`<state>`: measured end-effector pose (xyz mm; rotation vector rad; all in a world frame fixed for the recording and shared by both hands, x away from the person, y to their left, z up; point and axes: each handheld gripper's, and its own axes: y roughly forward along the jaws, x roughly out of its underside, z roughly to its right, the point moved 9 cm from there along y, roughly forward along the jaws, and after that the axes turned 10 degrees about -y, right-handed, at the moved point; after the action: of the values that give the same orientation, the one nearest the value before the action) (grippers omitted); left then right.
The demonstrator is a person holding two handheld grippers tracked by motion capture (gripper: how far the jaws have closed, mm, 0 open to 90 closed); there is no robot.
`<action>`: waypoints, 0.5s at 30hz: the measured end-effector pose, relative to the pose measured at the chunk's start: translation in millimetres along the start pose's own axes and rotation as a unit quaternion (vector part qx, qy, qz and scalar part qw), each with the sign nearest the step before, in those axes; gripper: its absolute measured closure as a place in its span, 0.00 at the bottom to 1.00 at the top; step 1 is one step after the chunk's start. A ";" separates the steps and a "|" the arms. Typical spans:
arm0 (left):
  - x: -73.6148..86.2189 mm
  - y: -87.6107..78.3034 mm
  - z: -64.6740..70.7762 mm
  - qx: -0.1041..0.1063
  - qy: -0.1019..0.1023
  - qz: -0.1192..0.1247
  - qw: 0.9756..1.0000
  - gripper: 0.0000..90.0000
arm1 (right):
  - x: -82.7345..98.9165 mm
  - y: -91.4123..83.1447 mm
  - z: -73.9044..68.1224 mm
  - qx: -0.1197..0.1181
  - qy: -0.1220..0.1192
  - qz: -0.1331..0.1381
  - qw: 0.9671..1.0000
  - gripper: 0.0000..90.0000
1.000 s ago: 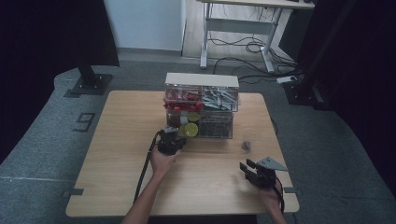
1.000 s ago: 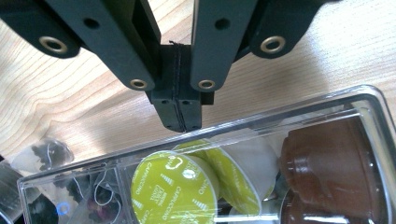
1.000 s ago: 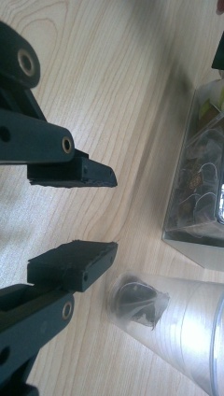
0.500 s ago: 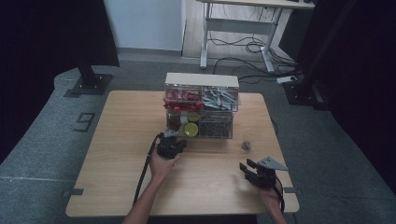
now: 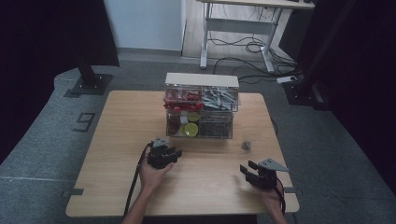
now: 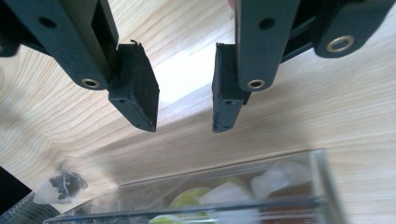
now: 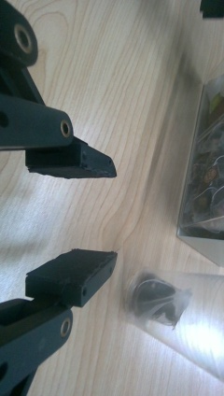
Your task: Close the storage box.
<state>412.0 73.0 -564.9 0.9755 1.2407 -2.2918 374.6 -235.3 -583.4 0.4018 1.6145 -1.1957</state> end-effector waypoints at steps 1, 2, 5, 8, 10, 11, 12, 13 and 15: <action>2.4 -2.8 -2.1 -0.002 0.003 0.001 1.000 0.68 | 0.9 -0.8 0.7 0.000 -0.001 0.000 1.000 0.57; 4.9 -5.7 -4.1 -0.005 0.006 0.001 1.000 0.67 | 1.5 -1.7 1.2 0.000 0.000 0.001 1.000 0.57; 11.4 -13.0 -6.8 -0.008 0.012 0.007 1.000 0.64 | 3.4 -5.7 2.1 -0.002 0.006 0.005 1.000 0.55; 21.0 -19.4 -9.7 -0.015 0.024 0.001 1.000 0.61 | 8.0 -10.5 3.9 -0.003 0.007 0.005 1.000 0.54; 28.0 -23.3 -11.1 -0.016 0.025 0.001 1.000 0.60 | 11.6 -13.7 5.4 -0.004 0.009 0.004 1.000 0.53; 32.5 -25.2 -12.1 -0.016 0.027 -0.002 1.000 0.60 | 12.9 -14.9 5.9 -0.005 0.010 0.005 1.000 0.53; 36.2 -26.9 -13.3 -0.019 0.029 -0.006 0.999 0.59 | 15.5 -17.2 7.0 -0.006 0.011 0.003 1.000 0.53; 39.9 -28.8 -14.5 -0.019 0.029 -0.007 0.999 0.58 | 17.7 -19.0 8.3 -0.005 0.013 0.002 1.000 0.53; 46.0 -31.0 -17.7 -0.017 0.025 -0.009 1.000 0.58 | 21.5 -22.1 11.1 -0.003 0.018 -0.001 1.000 0.52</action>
<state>368.6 105.4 -586.3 1.0182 1.3093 -2.2661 355.4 -260.8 -590.6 0.4203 1.6500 -1.1896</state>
